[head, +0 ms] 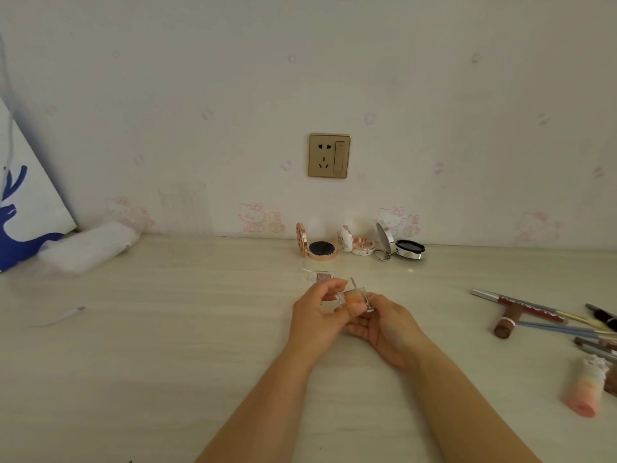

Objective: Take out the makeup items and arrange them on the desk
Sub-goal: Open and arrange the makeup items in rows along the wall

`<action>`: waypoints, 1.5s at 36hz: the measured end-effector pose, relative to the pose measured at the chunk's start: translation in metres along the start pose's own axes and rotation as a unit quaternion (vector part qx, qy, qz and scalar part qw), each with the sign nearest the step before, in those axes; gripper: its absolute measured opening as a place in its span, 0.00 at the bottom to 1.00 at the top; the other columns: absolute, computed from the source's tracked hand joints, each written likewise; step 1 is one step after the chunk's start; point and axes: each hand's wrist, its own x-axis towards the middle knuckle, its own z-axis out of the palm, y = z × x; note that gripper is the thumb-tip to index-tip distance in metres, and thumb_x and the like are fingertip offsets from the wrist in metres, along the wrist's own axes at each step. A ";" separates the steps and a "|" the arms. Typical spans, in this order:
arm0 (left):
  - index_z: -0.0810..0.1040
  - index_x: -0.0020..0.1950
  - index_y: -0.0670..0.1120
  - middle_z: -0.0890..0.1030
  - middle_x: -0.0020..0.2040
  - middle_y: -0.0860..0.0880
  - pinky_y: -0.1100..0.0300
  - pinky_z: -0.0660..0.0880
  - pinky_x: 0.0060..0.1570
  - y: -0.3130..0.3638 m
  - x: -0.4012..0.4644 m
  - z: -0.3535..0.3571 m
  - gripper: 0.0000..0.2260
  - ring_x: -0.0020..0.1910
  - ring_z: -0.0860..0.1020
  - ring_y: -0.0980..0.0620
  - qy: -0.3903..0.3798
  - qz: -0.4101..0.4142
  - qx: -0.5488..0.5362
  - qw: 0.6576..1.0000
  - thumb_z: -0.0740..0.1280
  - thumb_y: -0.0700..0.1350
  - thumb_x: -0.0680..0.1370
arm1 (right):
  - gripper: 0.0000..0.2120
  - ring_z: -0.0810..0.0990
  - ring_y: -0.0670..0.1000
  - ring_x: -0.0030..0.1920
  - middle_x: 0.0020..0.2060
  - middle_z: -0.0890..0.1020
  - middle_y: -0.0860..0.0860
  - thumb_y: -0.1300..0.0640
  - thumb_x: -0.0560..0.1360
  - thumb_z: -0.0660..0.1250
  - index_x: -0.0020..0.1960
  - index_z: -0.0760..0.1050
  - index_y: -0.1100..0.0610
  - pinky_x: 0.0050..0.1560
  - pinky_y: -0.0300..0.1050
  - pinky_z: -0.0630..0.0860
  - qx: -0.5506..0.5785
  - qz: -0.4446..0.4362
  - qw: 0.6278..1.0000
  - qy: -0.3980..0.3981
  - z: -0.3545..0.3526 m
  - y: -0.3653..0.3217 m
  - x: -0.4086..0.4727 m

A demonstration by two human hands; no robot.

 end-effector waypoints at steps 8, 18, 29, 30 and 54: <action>0.76 0.51 0.58 0.80 0.53 0.58 0.70 0.73 0.49 -0.002 0.003 -0.005 0.17 0.54 0.77 0.62 -0.001 -0.014 -0.086 0.996 0.76 0.49 0.66 | 0.14 0.84 0.50 0.34 0.36 0.84 0.56 0.67 0.79 0.51 0.52 0.75 0.63 0.35 0.40 0.81 0.079 0.008 0.996 0.046 -0.001 0.000 0.005; 0.74 0.52 0.53 0.80 0.55 0.55 0.72 0.73 0.45 -0.007 0.007 -0.003 0.15 0.53 0.79 0.60 -0.035 -0.036 -0.083 0.995 0.75 0.43 0.70 | 0.14 0.80 0.52 0.43 0.48 0.80 0.55 0.59 0.79 0.60 0.64 0.68 0.56 0.48 0.45 0.78 -0.108 -0.010 0.994 0.019 -0.028 -0.011 0.004; 0.71 0.64 0.56 0.75 0.53 0.55 0.67 0.72 0.52 -0.011 0.023 0.007 0.24 0.54 0.77 0.57 -0.095 -0.028 0.069 0.993 0.73 0.43 0.71 | 0.19 0.73 0.44 0.41 0.41 0.76 0.46 0.55 0.71 0.72 0.61 0.74 0.52 0.40 0.32 0.67 -0.579 -0.098 0.807 0.061 -0.059 -0.020 0.027; 0.71 0.64 0.56 0.75 0.53 0.55 0.66 0.71 0.53 -0.011 0.025 0.008 0.23 0.55 0.77 0.57 -0.100 -0.027 0.077 0.992 0.73 0.42 0.72 | 0.19 0.72 0.45 0.41 0.40 0.75 0.45 0.54 0.70 0.73 0.60 0.74 0.52 0.40 0.33 0.67 -0.595 -0.099 0.795 0.064 -0.062 -0.020 0.028; 0.67 0.71 0.48 0.80 0.58 0.49 0.61 0.70 0.54 -0.019 0.059 0.042 0.23 0.58 0.77 0.50 -0.003 -0.036 0.251 0.967 0.66 0.46 0.77 | 0.20 0.68 0.55 0.63 0.59 0.74 0.51 0.40 0.77 0.57 0.68 0.66 0.41 0.62 0.50 0.64 -0.725 -0.034 0.667 0.167 -0.078 -0.024 0.070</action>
